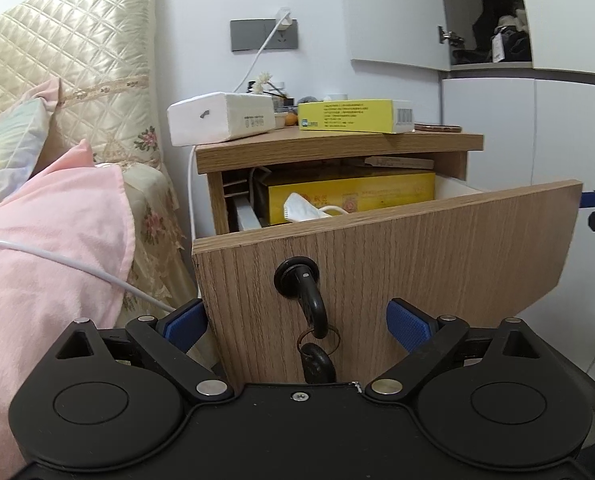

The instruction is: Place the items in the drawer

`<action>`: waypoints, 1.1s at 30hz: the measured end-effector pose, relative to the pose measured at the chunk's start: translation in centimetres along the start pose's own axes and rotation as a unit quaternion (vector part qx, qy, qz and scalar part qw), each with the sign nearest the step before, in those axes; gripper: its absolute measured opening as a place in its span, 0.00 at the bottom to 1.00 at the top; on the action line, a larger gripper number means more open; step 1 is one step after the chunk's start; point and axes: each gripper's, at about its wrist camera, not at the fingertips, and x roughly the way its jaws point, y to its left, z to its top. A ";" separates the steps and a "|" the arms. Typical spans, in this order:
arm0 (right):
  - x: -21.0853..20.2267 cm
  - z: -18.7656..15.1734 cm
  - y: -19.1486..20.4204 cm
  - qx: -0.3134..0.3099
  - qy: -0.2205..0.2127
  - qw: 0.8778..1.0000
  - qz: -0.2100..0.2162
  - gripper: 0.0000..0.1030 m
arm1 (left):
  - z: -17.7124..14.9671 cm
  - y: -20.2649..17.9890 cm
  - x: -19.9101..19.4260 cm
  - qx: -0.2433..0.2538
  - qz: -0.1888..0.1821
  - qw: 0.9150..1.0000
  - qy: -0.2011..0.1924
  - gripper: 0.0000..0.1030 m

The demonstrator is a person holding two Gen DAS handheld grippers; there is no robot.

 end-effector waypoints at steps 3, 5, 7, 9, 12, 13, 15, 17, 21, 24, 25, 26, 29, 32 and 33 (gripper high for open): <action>0.2 0.0 0.3 0.010 -0.006 1.000 -0.014 0.88 | 0.3 -0.2 0.1 -0.009 0.010 1.000 0.003 0.93; 0.4 0.0 0.6 0.012 -0.008 1.000 -0.024 0.88 | 0.4 -0.2 -0.1 -0.005 0.015 1.000 -0.005 0.93; 0.6 0.1 0.9 0.016 -0.009 0.999 -0.035 0.88 | 0.7 -0.3 -0.5 -0.001 0.021 1.000 -0.017 0.94; 0.8 0.3 1.1 0.022 -0.010 0.999 -0.044 0.88 | 1.1 -0.4 -1.0 -0.009 0.024 0.999 -0.027 0.94; 1.0 0.7 1.3 0.033 -0.016 0.998 -0.055 0.89 | 1.7 -0.5 -1.7 -0.022 0.032 0.999 -0.038 0.94; 0.9 0.8 1.4 0.036 -0.019 0.997 -0.059 0.89 | 2.0 -0.6 -2.0 -0.026 0.037 0.998 -0.042 0.94; 0.6 0.8 1.8 0.037 -0.028 0.997 -0.068 0.89 | 2.4 -0.7 -2.4 -0.032 0.048 0.997 -0.050 0.95; 0.5 1.1 2.1 0.040 -0.040 0.996 -0.075 0.90 | 2.8 -1.0 -2.8 -0.031 0.067 0.995 -0.060 0.95; 0.3 1.9 2.8 0.044 -0.064 0.994 -0.083 0.90 | 3.4 -1.6 -3.1 -0.035 0.078 0.994 -0.073 0.95; 0.4 2.5 3.6 0.042 -0.078 0.993 -0.082 0.90 | 3.9 -2.0 -3.2 -0.051 0.082 0.992 -0.082 0.95; 0.6 2.7 4.0 0.040 -0.081 0.993 -0.079 0.90 | 4.0 -2.1 -3.3 -0.057 0.082 0.991 -0.086 0.95; 0.8 2.8 4.4 0.038 -0.085 0.993 -0.077 0.90 | 4.2 -2.2 -3.3 -0.063 0.082 0.991 -0.090 0.95; 1.4 3.3 5.4 0.033 -0.094 0.993 -0.070 0.90 | 4.6 -2.9 -3.4 -0.066 0.085 0.989 -0.101 0.96; 2.2 3.9 6.0 0.036 -0.095 0.992 -0.076 0.90 | 5.0 -3.5 -3.2 -0.066 0.084 0.989 -0.102 0.96; 2.5 4.1 6.3 0.037 -0.098 0.991 -0.079 0.90 | 5.1 -3.7 -3.0 -0.065 0.086 0.989 -0.102 0.96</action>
